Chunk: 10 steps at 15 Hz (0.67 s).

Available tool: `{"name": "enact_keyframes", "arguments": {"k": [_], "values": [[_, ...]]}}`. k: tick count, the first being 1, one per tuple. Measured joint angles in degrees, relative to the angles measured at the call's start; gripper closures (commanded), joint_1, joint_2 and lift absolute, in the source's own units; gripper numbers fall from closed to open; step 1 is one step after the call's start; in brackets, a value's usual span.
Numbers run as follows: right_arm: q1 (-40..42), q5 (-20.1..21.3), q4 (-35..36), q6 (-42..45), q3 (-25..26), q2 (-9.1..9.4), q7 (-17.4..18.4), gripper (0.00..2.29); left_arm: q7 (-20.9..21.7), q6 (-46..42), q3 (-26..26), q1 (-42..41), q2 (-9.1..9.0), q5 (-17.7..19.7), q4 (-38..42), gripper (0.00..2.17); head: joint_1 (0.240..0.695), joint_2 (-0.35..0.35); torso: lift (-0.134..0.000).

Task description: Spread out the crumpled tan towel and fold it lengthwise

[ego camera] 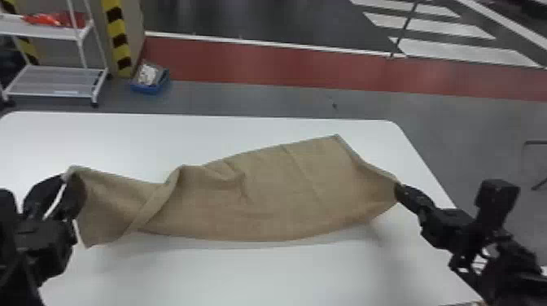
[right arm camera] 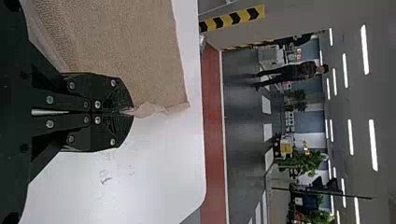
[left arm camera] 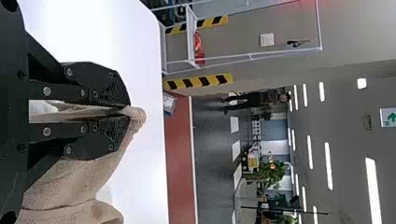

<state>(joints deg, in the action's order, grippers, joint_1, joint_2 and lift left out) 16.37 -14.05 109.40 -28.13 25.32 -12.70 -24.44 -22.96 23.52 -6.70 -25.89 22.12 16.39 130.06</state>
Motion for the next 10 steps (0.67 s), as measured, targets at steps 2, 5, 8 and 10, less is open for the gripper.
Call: {"name": "enact_keyframes", "arguments": {"k": [2,5,8,10], "values": [[0.5,-0.1,-0.2,0.6,0.3,0.19,0.0,1.42,-0.1,-0.1,-0.3,0.3,-0.42,-2.4,-1.9,0.04,0.695,-0.198,-0.124],[1.7,-0.5,-0.3,2.0,1.3,0.46,-0.1,1.42,-0.9,-0.8,-0.1,0.5,-1.03,-6.4,-5.2,0.04,0.695,-0.188,-0.124],[2.1,-0.8,-0.5,2.5,1.5,0.71,-0.1,1.42,-1.0,-3.8,1.1,-1.6,-1.06,-8.9,-6.6,0.04,0.695,-0.168,-0.124],[2.1,-1.1,-0.6,2.9,1.3,0.83,-0.1,1.42,0.9,-7.6,1.6,-4.1,-0.89,-8.8,-6.4,0.04,0.695,-0.169,-0.124]]}}
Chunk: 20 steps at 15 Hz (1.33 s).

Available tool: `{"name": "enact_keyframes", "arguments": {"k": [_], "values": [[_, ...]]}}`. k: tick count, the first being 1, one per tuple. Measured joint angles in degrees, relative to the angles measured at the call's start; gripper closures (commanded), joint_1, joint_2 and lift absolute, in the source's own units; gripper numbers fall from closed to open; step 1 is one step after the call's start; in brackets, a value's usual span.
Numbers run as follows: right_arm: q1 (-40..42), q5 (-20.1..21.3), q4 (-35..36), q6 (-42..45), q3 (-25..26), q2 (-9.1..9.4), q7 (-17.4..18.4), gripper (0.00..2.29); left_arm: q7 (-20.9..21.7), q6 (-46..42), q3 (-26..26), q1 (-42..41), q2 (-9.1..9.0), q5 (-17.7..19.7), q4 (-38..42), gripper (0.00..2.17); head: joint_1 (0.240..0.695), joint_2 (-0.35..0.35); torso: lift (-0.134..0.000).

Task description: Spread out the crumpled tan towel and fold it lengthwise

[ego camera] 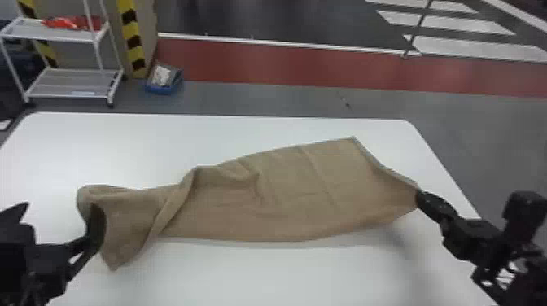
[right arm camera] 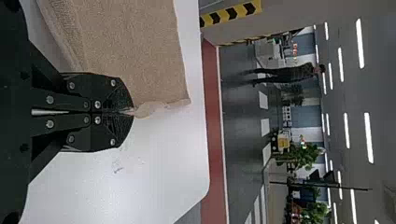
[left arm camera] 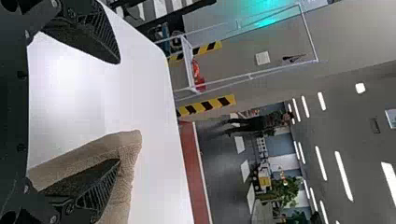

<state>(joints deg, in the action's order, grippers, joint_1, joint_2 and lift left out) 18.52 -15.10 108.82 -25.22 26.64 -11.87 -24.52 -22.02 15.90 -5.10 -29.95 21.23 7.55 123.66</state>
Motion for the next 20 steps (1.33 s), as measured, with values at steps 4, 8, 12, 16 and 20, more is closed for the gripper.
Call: {"name": "enact_keyframes", "arguments": {"k": [4,8,12,16,20], "values": [[-0.1,-0.1,0.2,0.1,-0.3,0.12,-0.1,1.42,5.4,-6.1,0.4,-4.6,0.87,4.4,2.6,0.04,0.695,-0.21,-0.124],[0.2,-0.6,0.2,0.1,0.6,0.17,-0.5,1.42,8.1,-4.2,1.0,-7.9,1.61,5.7,4.9,0.04,0.695,-0.234,-0.124],[0.2,-0.7,0.2,0.1,0.0,0.25,-0.5,1.42,10.6,-7.6,-2.5,-7.5,1.63,5.6,2.6,0.22,0.695,-0.274,-0.124],[0.7,-0.8,0.4,0.1,0.2,0.27,-0.5,1.42,11.4,-4.1,-4.4,-6.8,1.66,5.4,1.5,0.33,0.695,-0.3,-0.124],[0.9,-1.0,0.6,0.3,0.1,0.35,-0.6,1.42,11.8,0.0,-5.4,-5.7,1.3,4.7,-1.9,0.33,0.695,-0.3,-0.124]]}}
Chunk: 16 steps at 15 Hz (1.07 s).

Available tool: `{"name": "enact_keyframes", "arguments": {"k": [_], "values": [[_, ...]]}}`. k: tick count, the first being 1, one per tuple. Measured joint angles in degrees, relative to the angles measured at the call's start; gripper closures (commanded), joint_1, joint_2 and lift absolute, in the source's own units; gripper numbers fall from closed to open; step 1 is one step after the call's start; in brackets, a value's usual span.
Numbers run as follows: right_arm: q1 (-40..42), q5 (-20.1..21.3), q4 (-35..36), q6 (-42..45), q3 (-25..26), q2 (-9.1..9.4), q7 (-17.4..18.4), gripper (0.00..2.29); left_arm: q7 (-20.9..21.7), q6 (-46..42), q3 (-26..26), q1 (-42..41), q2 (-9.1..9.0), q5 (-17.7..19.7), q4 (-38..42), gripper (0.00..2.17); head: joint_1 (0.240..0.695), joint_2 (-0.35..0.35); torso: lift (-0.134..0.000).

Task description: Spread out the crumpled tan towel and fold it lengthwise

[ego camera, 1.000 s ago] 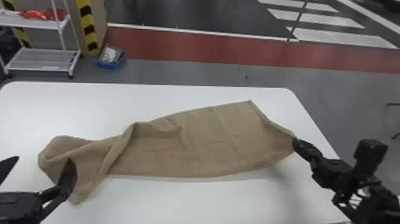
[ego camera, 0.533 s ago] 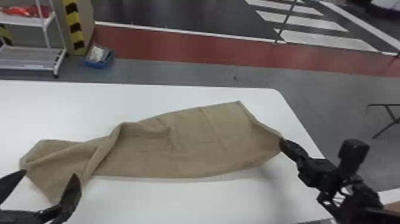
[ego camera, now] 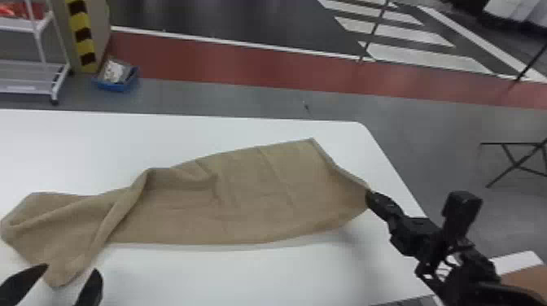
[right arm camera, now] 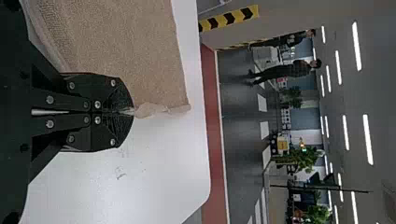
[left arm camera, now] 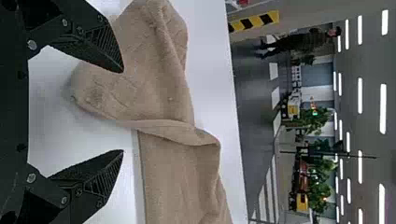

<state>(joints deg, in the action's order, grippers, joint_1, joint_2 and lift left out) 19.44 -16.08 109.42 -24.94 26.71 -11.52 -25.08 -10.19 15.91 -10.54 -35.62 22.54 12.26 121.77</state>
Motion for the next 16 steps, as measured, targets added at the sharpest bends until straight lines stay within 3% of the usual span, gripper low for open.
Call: {"name": "enact_keyframes", "arguments": {"k": [8,10,12,16], "values": [[0.0,0.0,-0.1,0.4,-0.1,0.26,0.0,1.42,0.2,0.0,0.8,0.5,-0.38,-0.2,-3.6,0.5,0.695,-0.277,-0.124],[0.0,-0.1,-0.1,0.7,0.1,0.35,0.0,1.42,0.7,0.0,1.1,0.6,-0.4,-0.2,-3.7,0.9,0.695,-0.278,-0.124],[0.0,-0.4,-0.1,0.8,0.2,0.38,0.0,1.42,0.9,0.1,1.4,0.6,-0.5,-0.1,-3.7,1.47,0.695,-0.276,-0.124],[0.0,-0.7,-0.2,0.9,0.3,0.48,0.0,1.42,0.7,-1.4,2.2,-0.8,-0.73,0.2,-1.1,1.48,0.695,-0.278,-0.124]]}}
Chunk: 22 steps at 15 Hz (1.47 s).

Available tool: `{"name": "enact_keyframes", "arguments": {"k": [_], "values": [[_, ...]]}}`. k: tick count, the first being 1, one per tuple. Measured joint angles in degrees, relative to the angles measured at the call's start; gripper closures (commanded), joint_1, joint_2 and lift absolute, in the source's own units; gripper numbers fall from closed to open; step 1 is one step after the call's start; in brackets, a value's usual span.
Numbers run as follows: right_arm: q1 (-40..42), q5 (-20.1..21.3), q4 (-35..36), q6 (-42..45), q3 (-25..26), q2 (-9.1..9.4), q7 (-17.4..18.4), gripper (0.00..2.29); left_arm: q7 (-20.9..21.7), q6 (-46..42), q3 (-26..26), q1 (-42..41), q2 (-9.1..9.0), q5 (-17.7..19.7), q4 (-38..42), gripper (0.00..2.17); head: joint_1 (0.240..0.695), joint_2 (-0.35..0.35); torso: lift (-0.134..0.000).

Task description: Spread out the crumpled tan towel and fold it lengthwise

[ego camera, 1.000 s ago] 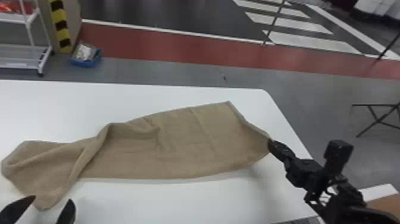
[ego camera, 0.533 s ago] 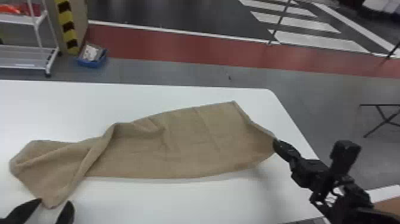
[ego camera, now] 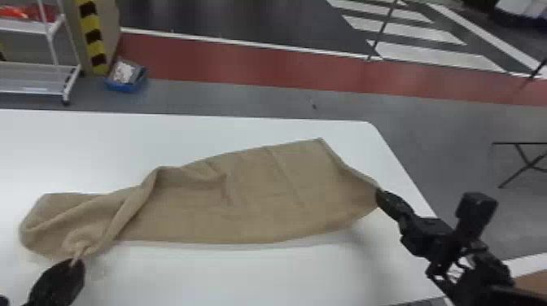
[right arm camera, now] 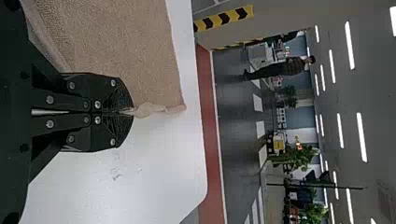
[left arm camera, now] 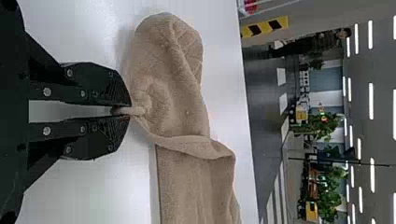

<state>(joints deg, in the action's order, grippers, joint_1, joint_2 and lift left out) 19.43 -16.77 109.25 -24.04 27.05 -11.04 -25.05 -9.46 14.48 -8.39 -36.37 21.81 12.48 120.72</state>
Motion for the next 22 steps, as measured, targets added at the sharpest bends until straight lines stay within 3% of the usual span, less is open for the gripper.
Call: {"name": "enact_keyframes", "arguments": {"k": [4,7,10,12,13,15,16,19,22], "values": [[0.7,-0.9,0.0,1.5,1.0,0.46,-0.1,1.42,-2.5,-3.9,2.3,-1.9,0.25,0.3,7.1,1.48,0.695,-0.274,-0.124],[1.4,-1.3,-0.2,1.9,2.0,0.62,-0.2,1.42,-5.4,-5.7,1.7,4.7,-0.23,1.1,8.4,1.48,0.695,-0.271,-0.124],[2.5,-1.7,0.5,1.8,3.5,0.67,-0.3,1.42,-8.9,-5.4,-1.7,16.8,-2.43,2.4,5.1,1.48,0.695,-0.283,-0.124],[3.2,-1.8,1.1,1.6,4.9,0.67,-0.3,1.42,-11.0,-5.0,-5.3,26.7,-5.74,1.2,-3.2,1.48,0.695,-0.293,-0.124],[3.5,-1.9,1.4,1.3,5.5,0.67,-0.3,1.42,-11.6,-4.9,-7.2,30.6,-7.18,-0.1,-8.0,1.28,0.695,-0.302,-0.124],[3.9,-2.1,2.1,0.7,6.3,0.67,-0.3,1.42,-11.3,-4.9,-11.2,36.6,-9.72,-2.8,-17.2,0.2,0.695,-0.326,-0.124],[4.1,-2.1,2.4,0.6,6.4,0.67,-0.3,1.42,-10.6,-4.8,-12.6,38.3,-10.43,-3.4,-20.7,0.0,0.695,-0.349,-0.124],[4.1,-2.1,2.4,0.5,6.4,0.65,-0.3,1.42,-10.0,-4.6,-13.2,38.4,-10.48,-4.6,-23.8,0.01,0.695,-0.35,-0.124],[3.4,-2.0,2.1,0.7,5.5,0.6,-0.3,1.42,-8.8,-4.6,-8.3,33.3,-9.34,-4.4,-20.5,0.02,0.695,-0.304,-0.124]]}}
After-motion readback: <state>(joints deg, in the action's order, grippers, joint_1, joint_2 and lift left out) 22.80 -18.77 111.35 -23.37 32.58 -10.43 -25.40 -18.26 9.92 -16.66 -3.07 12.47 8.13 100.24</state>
